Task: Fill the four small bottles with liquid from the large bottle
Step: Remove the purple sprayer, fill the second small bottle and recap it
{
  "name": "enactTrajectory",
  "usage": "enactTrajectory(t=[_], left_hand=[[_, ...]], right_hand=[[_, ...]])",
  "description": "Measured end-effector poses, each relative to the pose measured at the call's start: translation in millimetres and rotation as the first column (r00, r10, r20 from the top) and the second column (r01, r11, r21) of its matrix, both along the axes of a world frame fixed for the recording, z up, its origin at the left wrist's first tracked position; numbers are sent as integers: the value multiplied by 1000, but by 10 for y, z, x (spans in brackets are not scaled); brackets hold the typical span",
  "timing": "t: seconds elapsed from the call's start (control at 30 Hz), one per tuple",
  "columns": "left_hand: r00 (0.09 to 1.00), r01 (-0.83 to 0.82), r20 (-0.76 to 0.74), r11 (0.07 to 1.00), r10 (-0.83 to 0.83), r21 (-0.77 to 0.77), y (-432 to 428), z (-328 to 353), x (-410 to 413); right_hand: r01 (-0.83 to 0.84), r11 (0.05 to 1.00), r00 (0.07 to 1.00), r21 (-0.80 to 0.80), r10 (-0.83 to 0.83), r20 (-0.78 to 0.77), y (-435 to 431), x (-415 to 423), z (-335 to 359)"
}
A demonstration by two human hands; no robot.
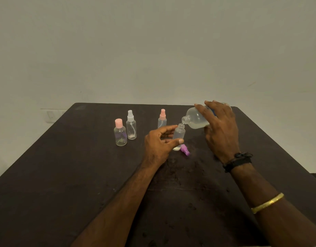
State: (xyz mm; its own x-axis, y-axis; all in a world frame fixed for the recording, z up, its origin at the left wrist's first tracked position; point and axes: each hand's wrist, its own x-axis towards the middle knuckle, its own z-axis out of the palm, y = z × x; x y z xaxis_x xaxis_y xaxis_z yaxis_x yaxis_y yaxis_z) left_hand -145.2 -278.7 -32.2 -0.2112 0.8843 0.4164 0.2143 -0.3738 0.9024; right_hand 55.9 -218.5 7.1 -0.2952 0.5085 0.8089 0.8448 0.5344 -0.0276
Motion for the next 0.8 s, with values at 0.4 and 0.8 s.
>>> enactTrajectory(t=[0.4,0.8], left_hand=[[1000,-3,8,1000,3,7,19,-20,-5],[999,-37,29,999,37,1,51,-32,-4]], right_hand=[[-18,1000,1000,-11,18,-3,-8,5,-24],[-69,992,996,-106,61,-72,-86,-36,-81]])
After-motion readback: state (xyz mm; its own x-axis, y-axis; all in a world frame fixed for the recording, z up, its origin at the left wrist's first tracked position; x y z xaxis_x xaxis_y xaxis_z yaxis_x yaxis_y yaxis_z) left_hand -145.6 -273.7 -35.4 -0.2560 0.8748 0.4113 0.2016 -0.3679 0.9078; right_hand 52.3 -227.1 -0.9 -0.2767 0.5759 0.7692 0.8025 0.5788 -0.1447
